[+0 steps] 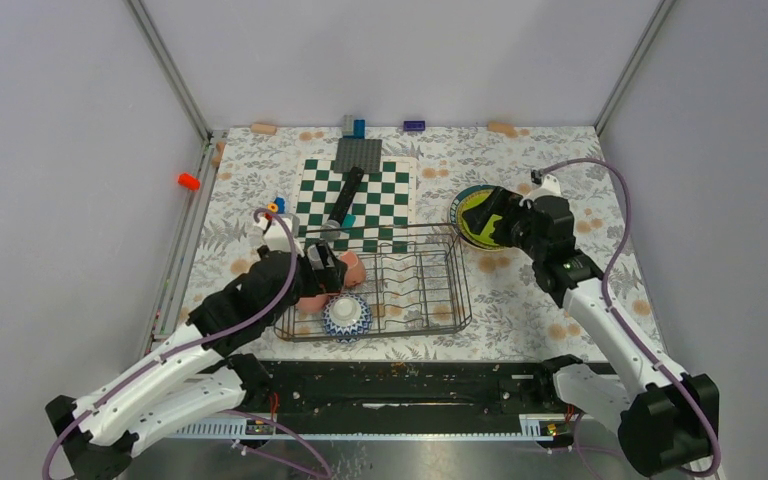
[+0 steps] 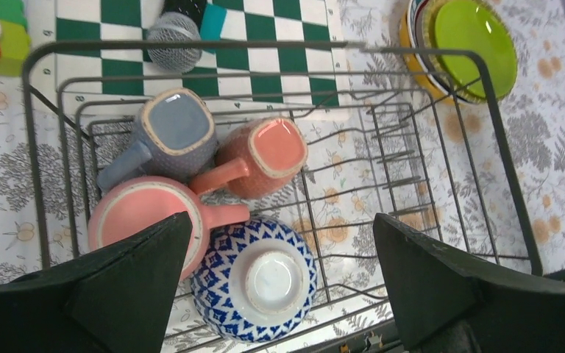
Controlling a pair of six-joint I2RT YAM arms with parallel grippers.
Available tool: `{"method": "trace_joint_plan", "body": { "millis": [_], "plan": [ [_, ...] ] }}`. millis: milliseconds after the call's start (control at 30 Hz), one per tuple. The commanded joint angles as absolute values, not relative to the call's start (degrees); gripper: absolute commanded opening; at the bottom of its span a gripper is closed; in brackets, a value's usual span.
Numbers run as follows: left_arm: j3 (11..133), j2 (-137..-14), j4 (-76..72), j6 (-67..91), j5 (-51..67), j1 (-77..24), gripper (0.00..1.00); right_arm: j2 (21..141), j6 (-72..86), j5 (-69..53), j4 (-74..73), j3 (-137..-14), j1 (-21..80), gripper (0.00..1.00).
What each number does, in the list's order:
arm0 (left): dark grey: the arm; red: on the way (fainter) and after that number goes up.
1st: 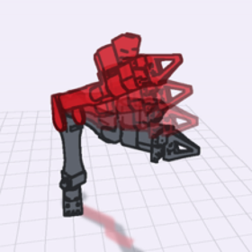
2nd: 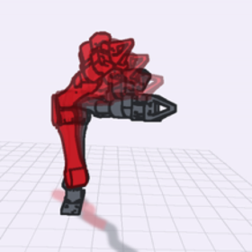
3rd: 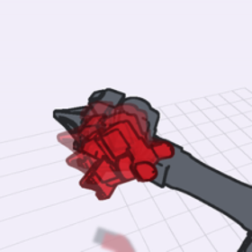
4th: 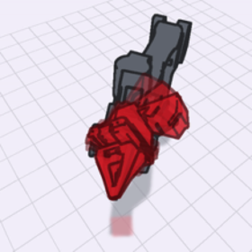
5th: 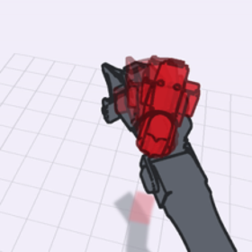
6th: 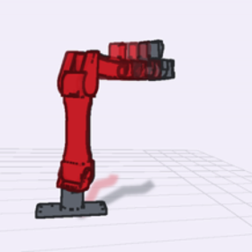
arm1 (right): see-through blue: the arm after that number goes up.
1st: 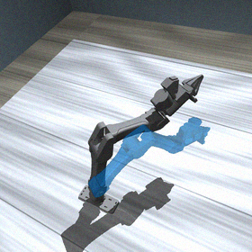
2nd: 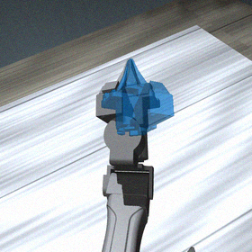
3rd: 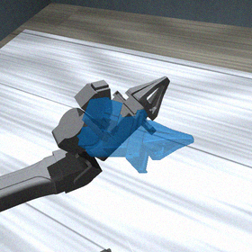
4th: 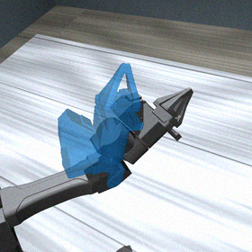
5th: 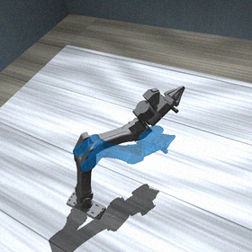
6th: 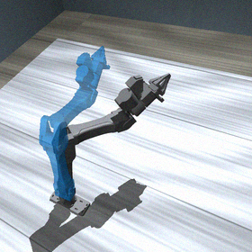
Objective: Unload the mixed dishes from the dish rack
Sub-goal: Pick up the bowl from the dish rack.
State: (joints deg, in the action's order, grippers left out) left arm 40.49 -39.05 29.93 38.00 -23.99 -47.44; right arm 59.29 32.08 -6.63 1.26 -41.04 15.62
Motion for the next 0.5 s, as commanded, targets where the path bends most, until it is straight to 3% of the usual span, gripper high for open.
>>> {"method": "trace_joint_plan", "body": {
  "millis": [0, 233, 467],
  "plan": [
    [42.7, -41.2, 30.9, 39.4, -21.3, -49.5, 0.99, 54.7, 30.4, -4.8, -1.2, -38.8, 15.9, 1.0],
    [46.5, -52.1, 38.8, 44.0, -24.7, -54.9, 0.99, 46.4, 30.8, -0.7, -2.7, -33.8, 15.8, 1.0],
    [49.6, -61.7, 43.5, 47.4, -26.5, -59.5, 0.96, 46.2, 30.1, -1.2, -1.1, -32.5, 15.8, 1.0]
  ]
}}
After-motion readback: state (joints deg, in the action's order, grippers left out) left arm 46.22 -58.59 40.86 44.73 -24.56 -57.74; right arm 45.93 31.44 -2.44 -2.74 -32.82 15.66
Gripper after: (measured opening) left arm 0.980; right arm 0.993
